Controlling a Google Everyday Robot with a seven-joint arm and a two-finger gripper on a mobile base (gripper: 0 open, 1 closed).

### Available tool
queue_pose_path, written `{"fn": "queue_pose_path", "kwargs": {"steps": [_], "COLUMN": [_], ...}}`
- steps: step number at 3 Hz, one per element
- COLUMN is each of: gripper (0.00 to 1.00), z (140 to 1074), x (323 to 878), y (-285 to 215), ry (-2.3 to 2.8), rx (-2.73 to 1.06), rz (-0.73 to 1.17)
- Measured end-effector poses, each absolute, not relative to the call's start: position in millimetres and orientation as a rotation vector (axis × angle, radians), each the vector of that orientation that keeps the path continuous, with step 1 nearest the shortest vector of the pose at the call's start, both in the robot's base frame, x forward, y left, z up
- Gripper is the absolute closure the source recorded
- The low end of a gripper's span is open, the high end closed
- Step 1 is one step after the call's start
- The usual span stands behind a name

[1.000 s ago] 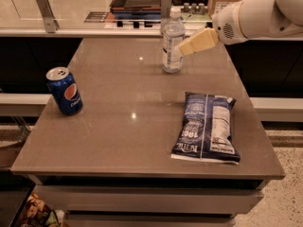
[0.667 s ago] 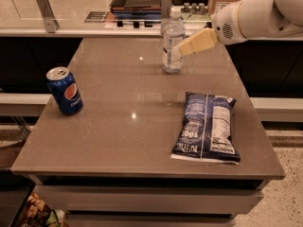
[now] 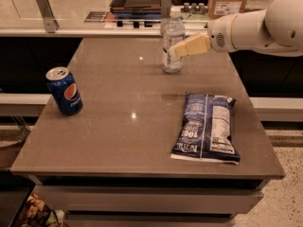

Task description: Move blue plastic bottle near pepsi can

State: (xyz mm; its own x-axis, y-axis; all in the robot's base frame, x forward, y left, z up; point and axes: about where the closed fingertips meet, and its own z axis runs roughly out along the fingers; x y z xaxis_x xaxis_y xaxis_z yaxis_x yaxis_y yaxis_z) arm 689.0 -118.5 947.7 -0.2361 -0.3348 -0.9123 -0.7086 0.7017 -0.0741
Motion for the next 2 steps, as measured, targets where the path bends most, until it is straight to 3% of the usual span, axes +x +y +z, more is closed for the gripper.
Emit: {"fn": "queue_pose_path", "kwargs": {"steps": [2], "gripper": [0.0], "z": [931.9], "x": [710.4], "y": [-105.5], "ry": [1.742], "rx": [-0.719], "rz": [0.519]}}
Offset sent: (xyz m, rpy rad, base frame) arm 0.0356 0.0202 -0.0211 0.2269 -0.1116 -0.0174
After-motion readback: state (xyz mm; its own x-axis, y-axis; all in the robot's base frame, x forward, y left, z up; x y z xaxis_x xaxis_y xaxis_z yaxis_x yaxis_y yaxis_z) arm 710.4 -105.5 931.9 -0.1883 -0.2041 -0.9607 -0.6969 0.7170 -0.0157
